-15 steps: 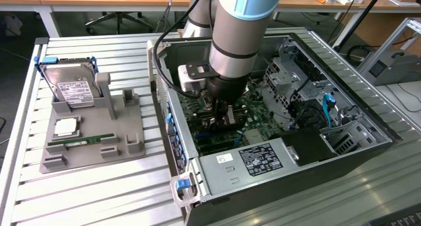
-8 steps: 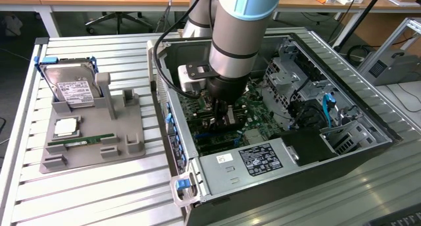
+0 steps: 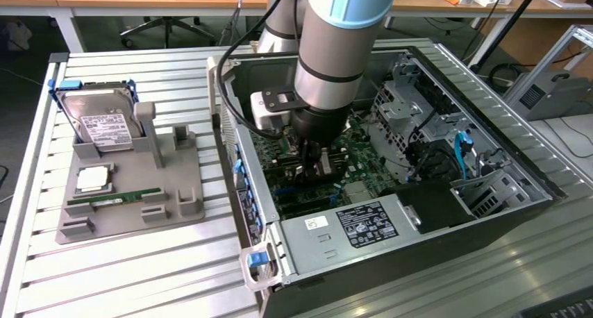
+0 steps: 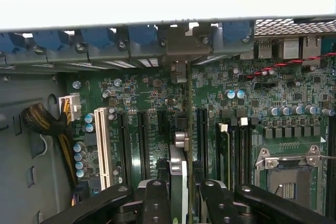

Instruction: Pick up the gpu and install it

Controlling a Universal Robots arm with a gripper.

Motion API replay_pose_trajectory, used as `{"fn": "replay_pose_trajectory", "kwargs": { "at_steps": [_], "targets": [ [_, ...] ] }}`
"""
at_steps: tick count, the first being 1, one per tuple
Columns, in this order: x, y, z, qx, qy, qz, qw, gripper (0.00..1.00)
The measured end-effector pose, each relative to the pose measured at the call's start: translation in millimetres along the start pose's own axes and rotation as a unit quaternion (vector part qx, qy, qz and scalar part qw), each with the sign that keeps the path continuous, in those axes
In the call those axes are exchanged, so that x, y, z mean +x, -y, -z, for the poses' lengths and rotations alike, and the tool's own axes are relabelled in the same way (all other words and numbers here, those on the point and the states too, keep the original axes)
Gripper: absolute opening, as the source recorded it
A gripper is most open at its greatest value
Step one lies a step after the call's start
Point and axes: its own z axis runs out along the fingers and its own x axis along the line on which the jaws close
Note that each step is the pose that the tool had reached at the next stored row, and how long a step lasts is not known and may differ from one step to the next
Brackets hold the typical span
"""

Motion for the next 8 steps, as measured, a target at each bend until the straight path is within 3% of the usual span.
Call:
{"fn": "replay_pose_trajectory", "kwargs": {
  "at_steps": [8],
  "targets": [
    [-1.1, 0.0, -0.9, -0.0003, 0.0007, 0.02, 0.9998, 0.27]
  ]
}}
